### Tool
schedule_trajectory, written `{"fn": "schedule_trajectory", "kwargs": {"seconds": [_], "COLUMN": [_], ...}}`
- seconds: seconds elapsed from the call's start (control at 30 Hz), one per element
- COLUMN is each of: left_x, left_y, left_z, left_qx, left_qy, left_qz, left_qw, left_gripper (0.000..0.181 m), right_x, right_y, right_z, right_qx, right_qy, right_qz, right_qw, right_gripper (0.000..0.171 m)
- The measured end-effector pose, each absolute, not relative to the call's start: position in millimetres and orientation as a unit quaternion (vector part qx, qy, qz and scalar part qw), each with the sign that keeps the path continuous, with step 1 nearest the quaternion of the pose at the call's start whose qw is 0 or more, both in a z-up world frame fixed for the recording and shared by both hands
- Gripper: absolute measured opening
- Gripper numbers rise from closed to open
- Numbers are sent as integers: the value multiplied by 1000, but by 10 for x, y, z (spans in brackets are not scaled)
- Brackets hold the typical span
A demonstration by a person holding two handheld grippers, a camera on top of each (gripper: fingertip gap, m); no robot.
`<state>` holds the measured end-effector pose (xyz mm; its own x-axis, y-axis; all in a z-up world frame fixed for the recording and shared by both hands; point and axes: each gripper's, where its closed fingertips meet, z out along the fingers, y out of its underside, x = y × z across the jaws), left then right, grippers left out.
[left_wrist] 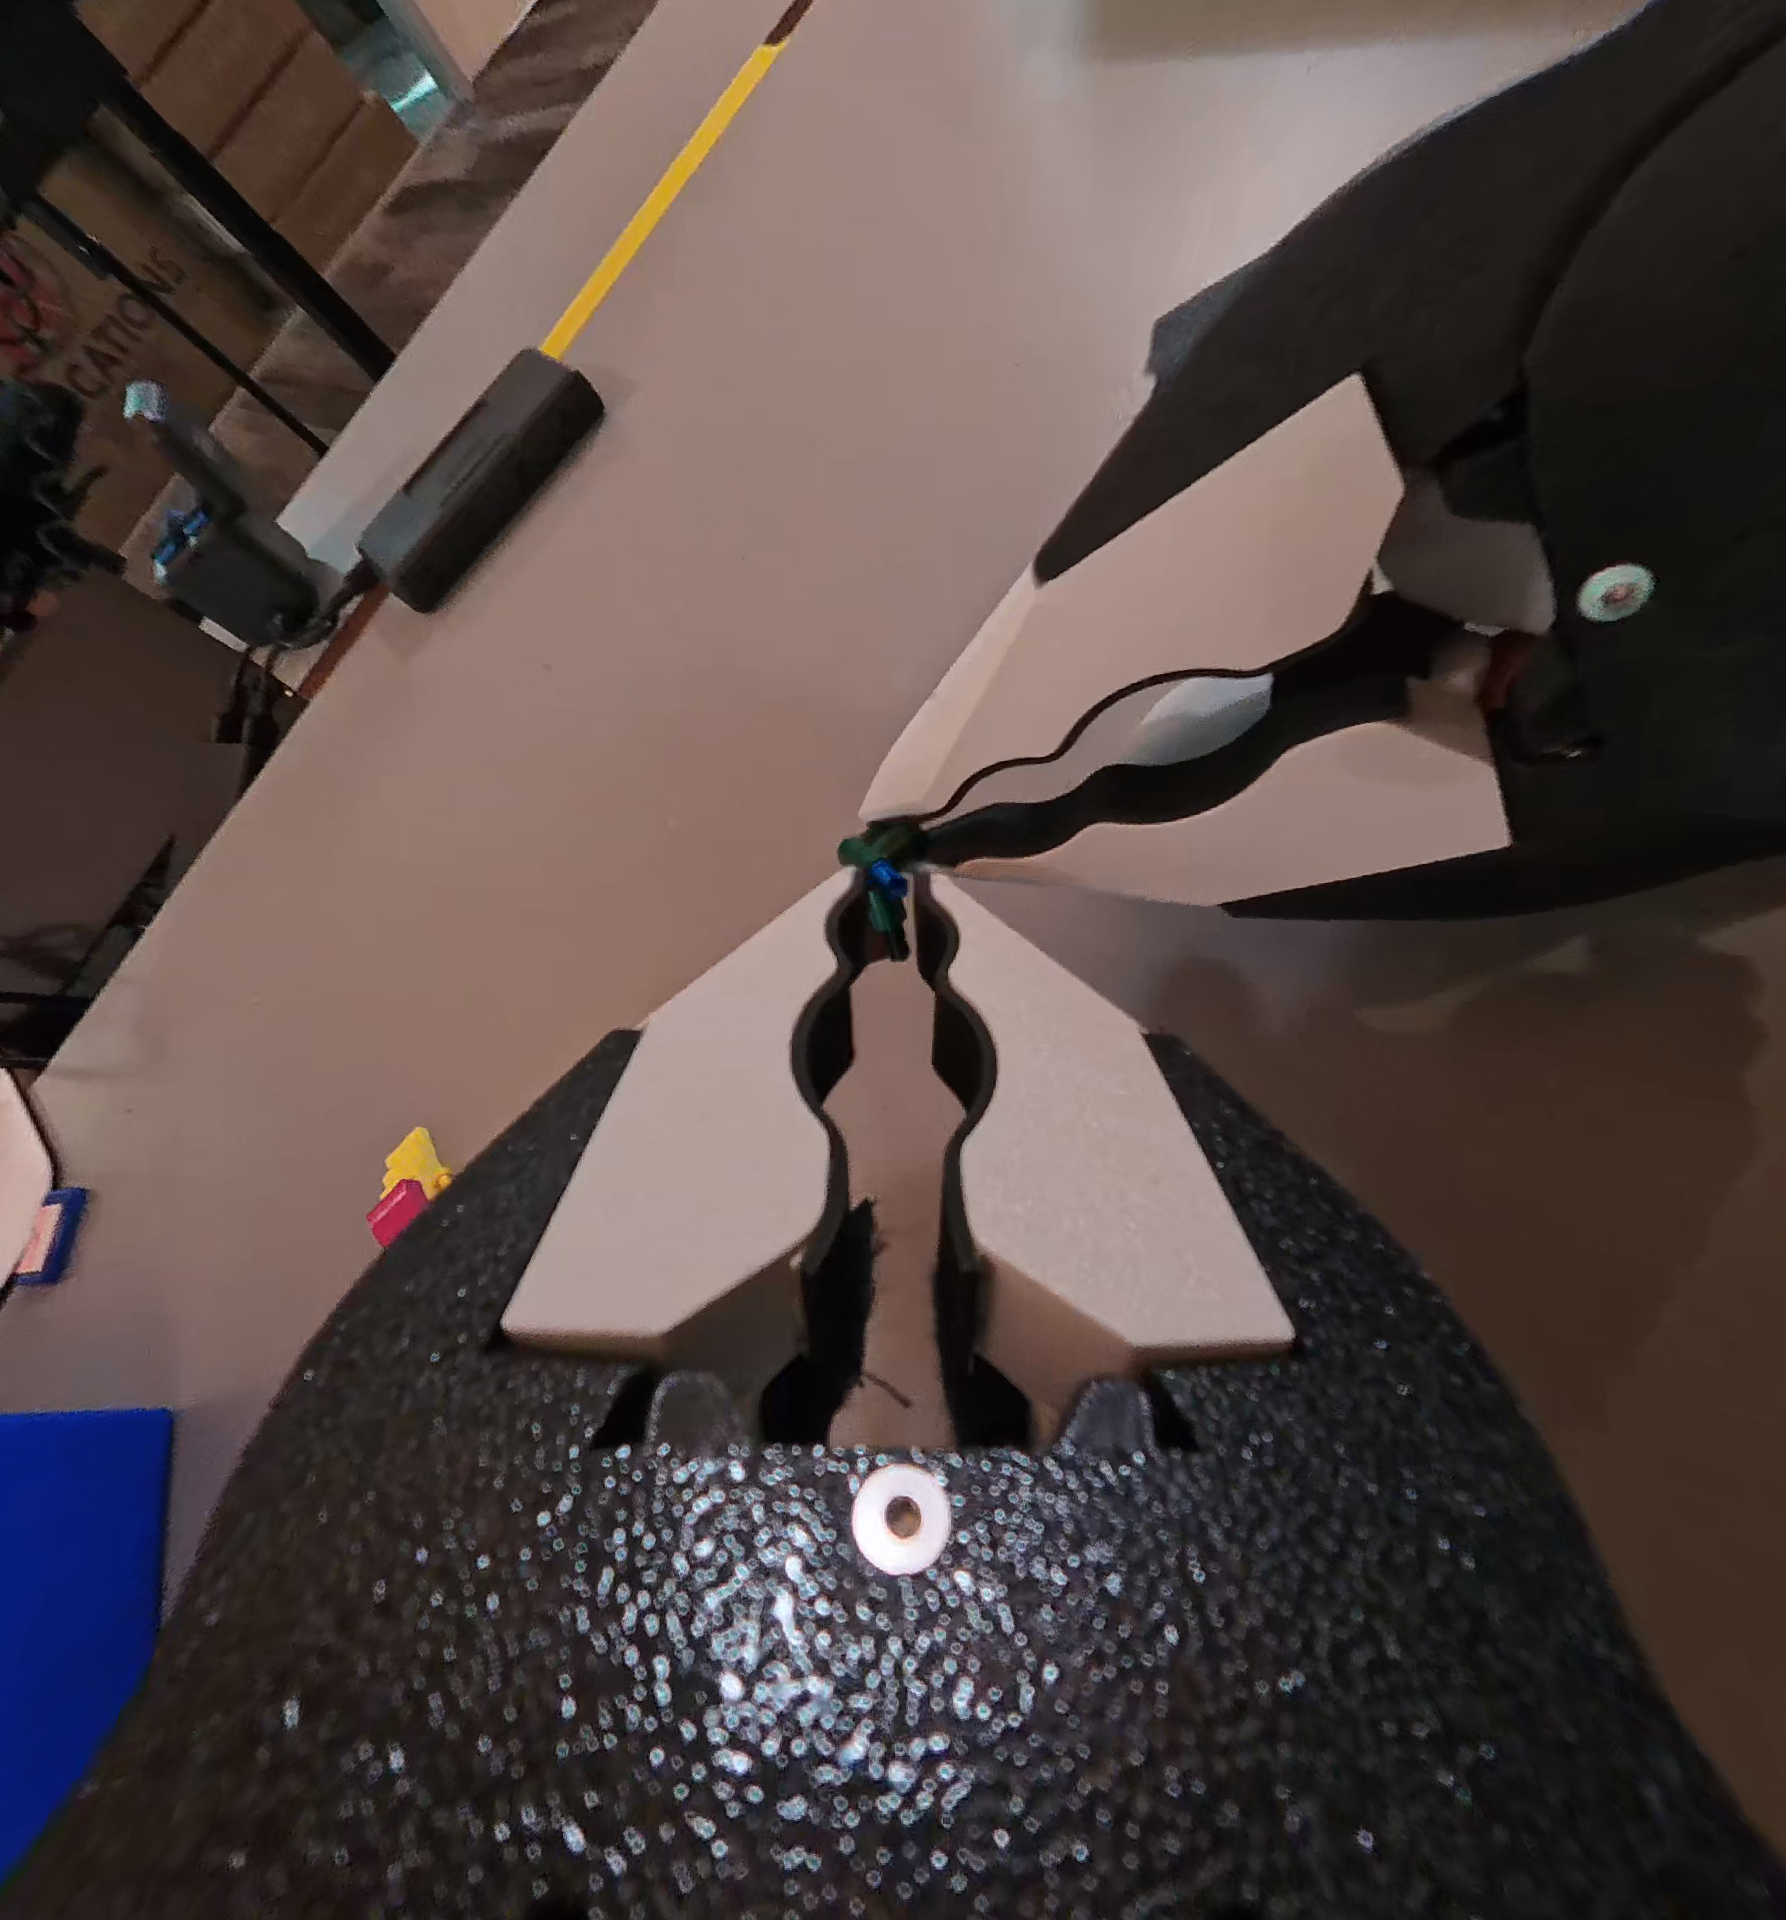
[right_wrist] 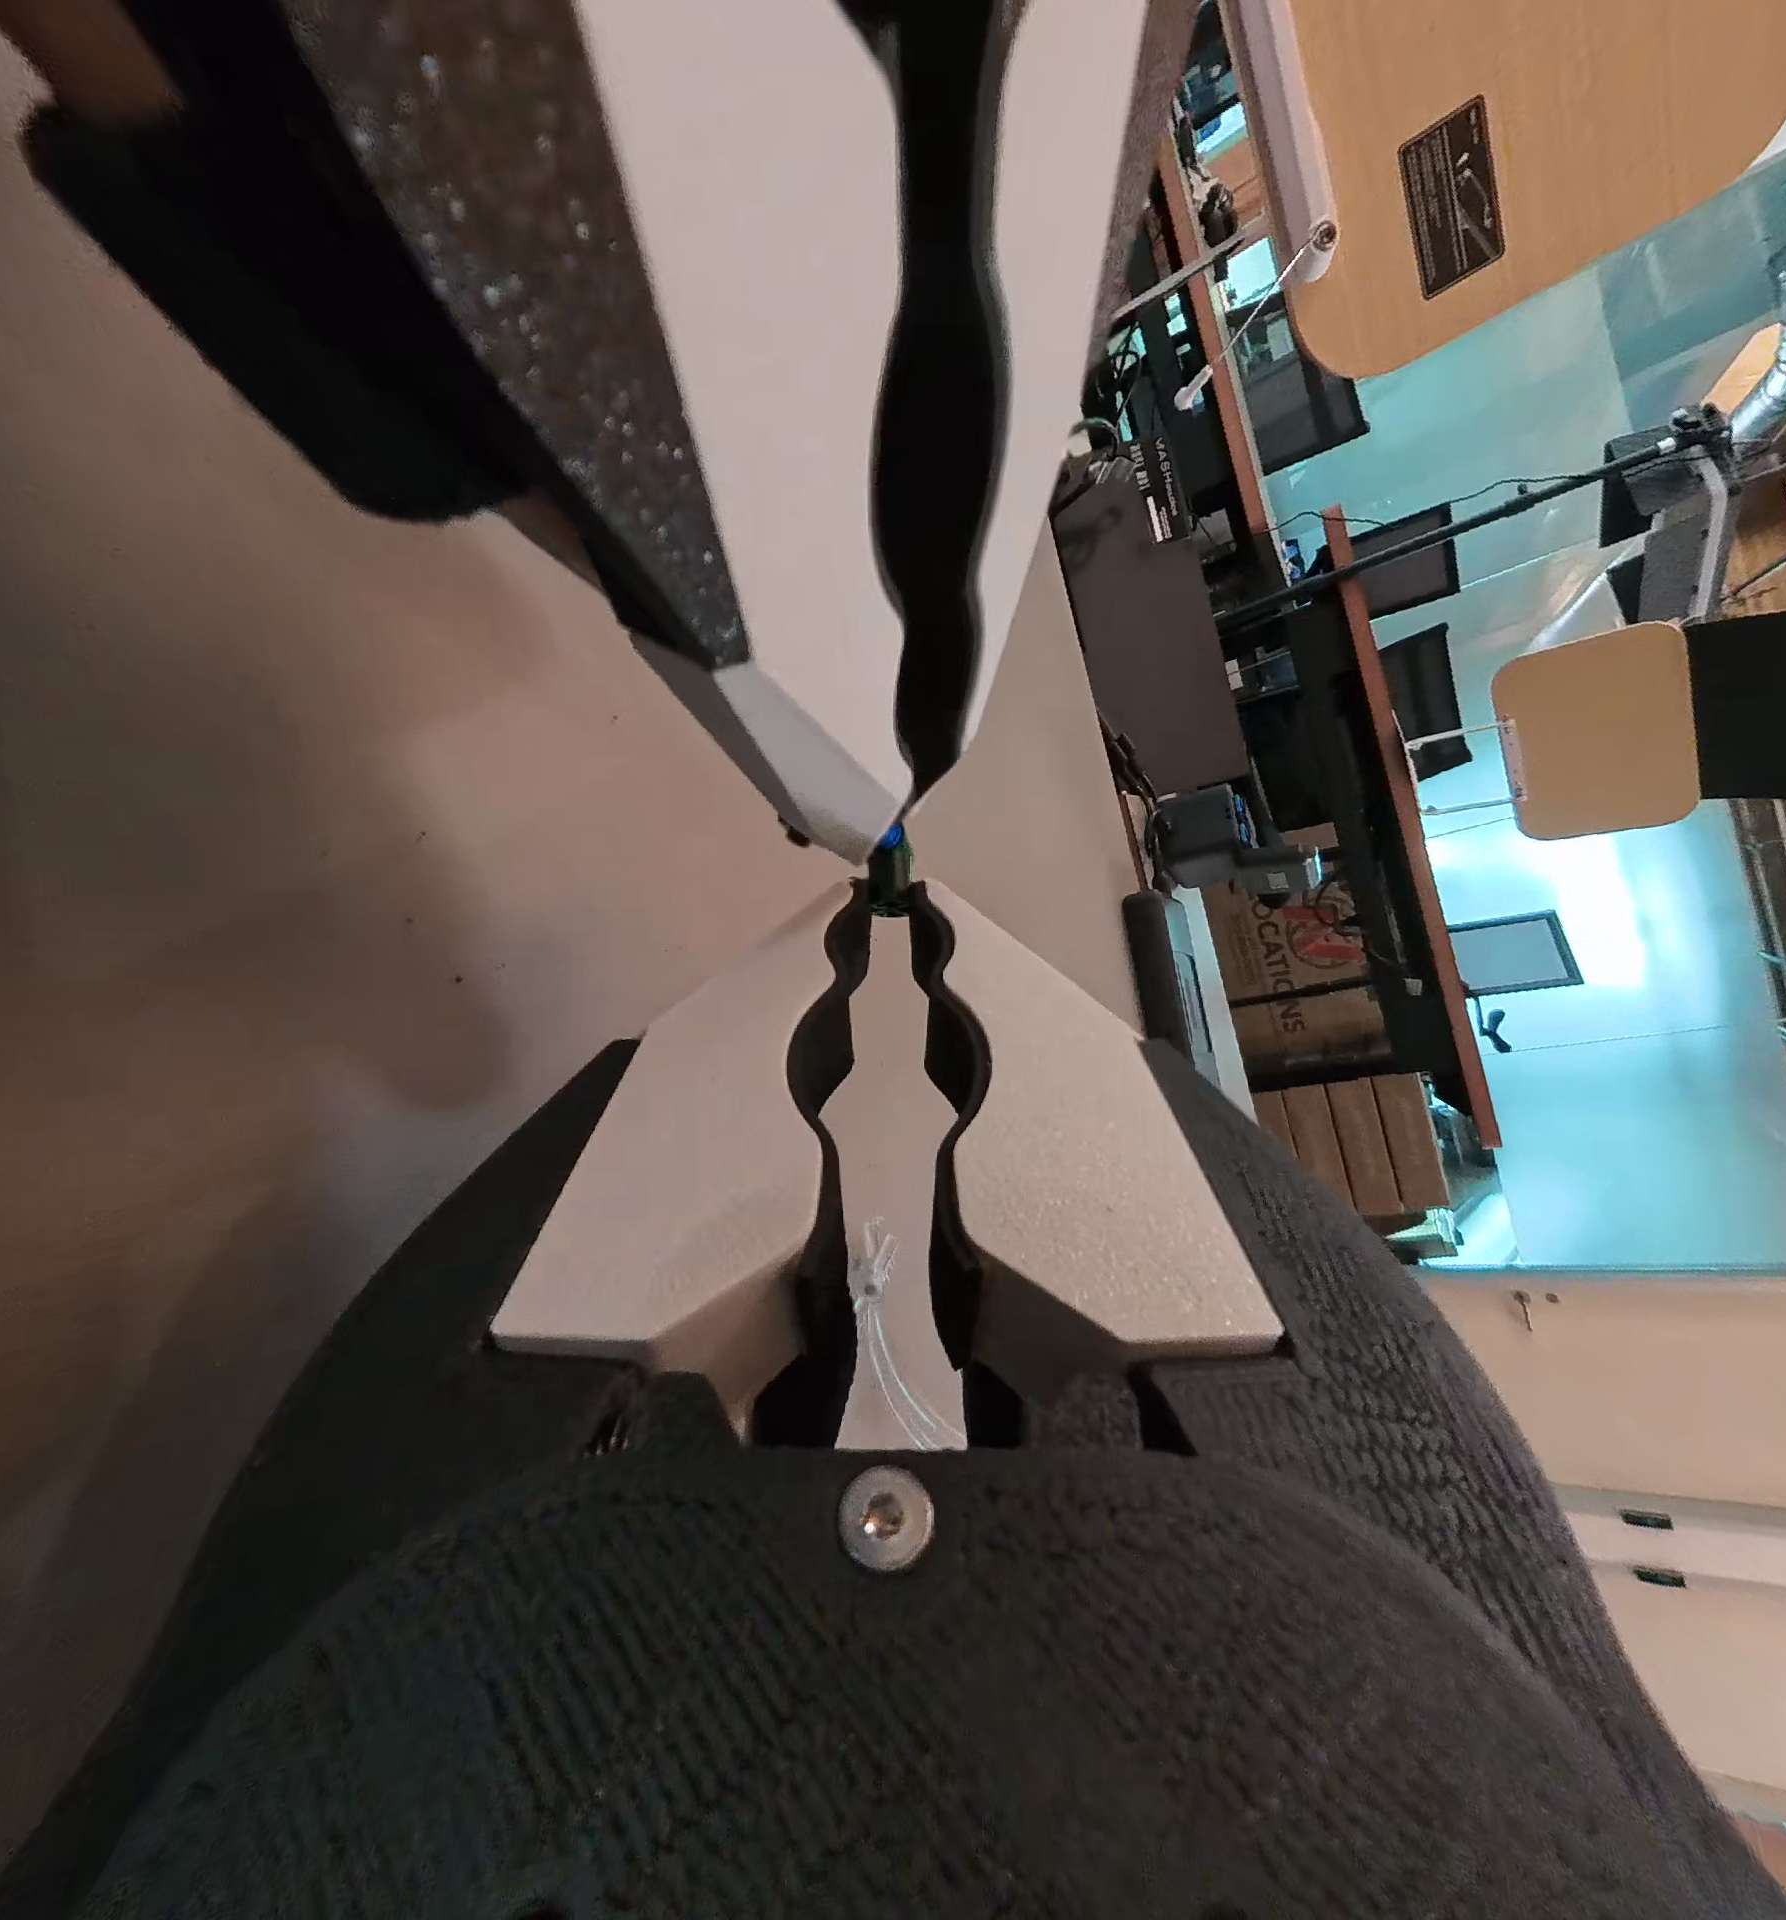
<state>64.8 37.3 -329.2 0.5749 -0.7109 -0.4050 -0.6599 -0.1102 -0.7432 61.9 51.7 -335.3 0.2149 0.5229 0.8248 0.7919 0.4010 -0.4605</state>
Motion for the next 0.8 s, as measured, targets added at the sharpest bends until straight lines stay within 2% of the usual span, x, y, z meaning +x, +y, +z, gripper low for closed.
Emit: {"fn": "schedule_trajectory", "kwargs": {"seconds": [0.27,0.5,0.8], "left_x": [660,634,573], "left_y": [370,347,427], "left_z": [-3303,-3301,-3289], "left_qx": [-730,-730,-717], "left_qy": [487,488,478], "left_qz": [24,32,76], "left_qw": [478,476,502], "left_gripper": [3,11,2], "right_x": [604,616,604], "right_y": [496,500,492], "right_z": [-3373,-3333,-3326], "right_qx": [-532,-529,-531], "right_qy": [-620,-615,-611], "right_qz": [-118,-122,-83], "right_qw": [565,573,582], "right_gripper": [5,5,6]}}
